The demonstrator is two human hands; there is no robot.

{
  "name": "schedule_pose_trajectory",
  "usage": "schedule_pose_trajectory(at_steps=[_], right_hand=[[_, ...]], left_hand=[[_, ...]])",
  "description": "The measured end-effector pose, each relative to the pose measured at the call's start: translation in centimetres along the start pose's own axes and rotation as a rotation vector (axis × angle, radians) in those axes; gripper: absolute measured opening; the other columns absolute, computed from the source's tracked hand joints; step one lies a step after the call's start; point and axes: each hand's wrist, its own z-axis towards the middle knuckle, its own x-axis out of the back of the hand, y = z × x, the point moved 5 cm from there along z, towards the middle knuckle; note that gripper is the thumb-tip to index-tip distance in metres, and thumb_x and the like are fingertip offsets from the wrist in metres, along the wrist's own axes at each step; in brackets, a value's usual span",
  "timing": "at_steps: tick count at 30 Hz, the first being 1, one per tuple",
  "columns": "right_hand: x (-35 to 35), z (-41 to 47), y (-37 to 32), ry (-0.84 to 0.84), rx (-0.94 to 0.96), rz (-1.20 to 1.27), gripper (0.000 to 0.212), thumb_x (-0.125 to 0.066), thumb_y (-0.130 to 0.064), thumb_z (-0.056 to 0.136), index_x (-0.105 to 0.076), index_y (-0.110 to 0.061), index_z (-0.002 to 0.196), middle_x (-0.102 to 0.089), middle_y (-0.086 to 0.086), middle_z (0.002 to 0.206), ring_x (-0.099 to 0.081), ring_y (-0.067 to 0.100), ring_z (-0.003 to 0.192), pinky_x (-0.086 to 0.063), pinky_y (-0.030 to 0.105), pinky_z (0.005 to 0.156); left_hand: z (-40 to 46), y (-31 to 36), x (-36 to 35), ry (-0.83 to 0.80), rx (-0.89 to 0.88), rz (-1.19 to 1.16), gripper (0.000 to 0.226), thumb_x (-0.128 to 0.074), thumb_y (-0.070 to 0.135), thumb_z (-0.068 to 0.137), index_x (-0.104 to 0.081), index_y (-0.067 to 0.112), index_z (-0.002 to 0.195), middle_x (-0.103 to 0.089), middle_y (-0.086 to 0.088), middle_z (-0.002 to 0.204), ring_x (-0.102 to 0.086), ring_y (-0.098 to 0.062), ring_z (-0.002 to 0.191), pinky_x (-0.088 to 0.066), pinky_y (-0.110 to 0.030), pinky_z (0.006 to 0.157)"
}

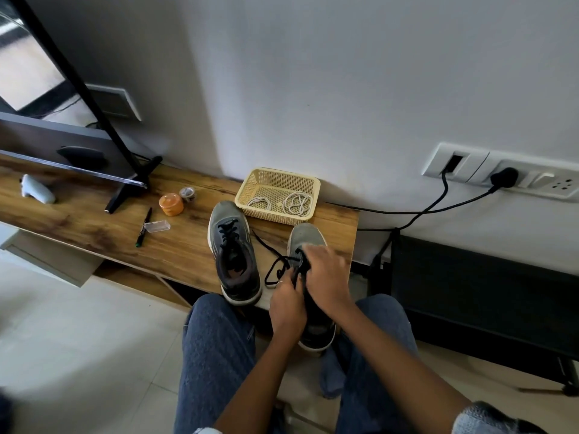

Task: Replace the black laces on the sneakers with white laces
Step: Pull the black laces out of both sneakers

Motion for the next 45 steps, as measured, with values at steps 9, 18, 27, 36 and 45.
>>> schedule_pose_trajectory(at_steps=[9,18,27,36,45], right_hand=[[-1.0,-0.6,-1.2,-0.087,0.065,-0.249,0.025,-0.043,-0.021,0.098,-0.059,-0.013,0.115,-0.064,0.005,0.109,-0.048,0.025,0.112,-0.039,0.038,0.088],[-0.6,-0.1,0.4,-0.029,-0.053,-0.095,0.022,-0.045,-0.025,0.098,-0.063,-0.013,0.095,-0.065,0.004,0.094,-0.050,0.021,0.098,-0.040,0.031,0.074],[-0.8,-1.6,6.0,0.356,-1.178,1.347,0.020,-0.037,-0.002,0.099,-0.047,-0.002,0.082,-0.052,0.018,0.072,-0.060,0.027,0.057,-0.057,0.046,0.069],[2.3,0.4,1.2,0.176,-0.177,0.134,0.048,-0.053,-0.007,0.084,-0.050,-0.021,0.129,-0.052,-0.007,0.126,-0.037,0.017,0.128,-0.028,0.043,0.103],[-1.9,0.3,0.6,-0.131,-0.027,-0.163,0.021,-0.042,-0.026,0.098,-0.062,-0.018,0.097,-0.060,0.001,0.097,-0.044,0.018,0.106,-0.026,0.033,0.078]], left_hand=[[-0.2,0.0,0.1,0.006,-0.003,-0.011,0.040,-0.035,0.036,0.102,-0.047,0.022,0.137,-0.064,-0.007,0.119,-0.059,-0.025,0.107,-0.040,-0.030,0.075],[-0.2,0.0,0.2,0.029,0.000,-0.011,0.040,-0.035,0.035,0.102,-0.047,0.022,0.138,-0.063,-0.007,0.122,-0.058,-0.025,0.110,-0.038,-0.029,0.075],[0.0,-0.5,0.0,0.041,0.036,-0.024,0.039,-0.036,0.034,0.102,-0.048,0.021,0.137,-0.063,-0.010,0.120,-0.059,-0.027,0.108,-0.046,-0.036,0.082],[0.0,-0.3,-0.1,0.033,-0.016,-0.002,0.037,-0.037,0.032,0.102,-0.048,0.020,0.135,-0.063,-0.009,0.119,-0.059,-0.026,0.106,-0.043,-0.032,0.076],[0.4,-0.6,-0.1,0.079,-0.069,0.115,0.039,-0.036,0.030,0.102,-0.050,0.015,0.135,-0.065,-0.010,0.114,-0.055,-0.028,0.112,-0.029,-0.038,0.105]])
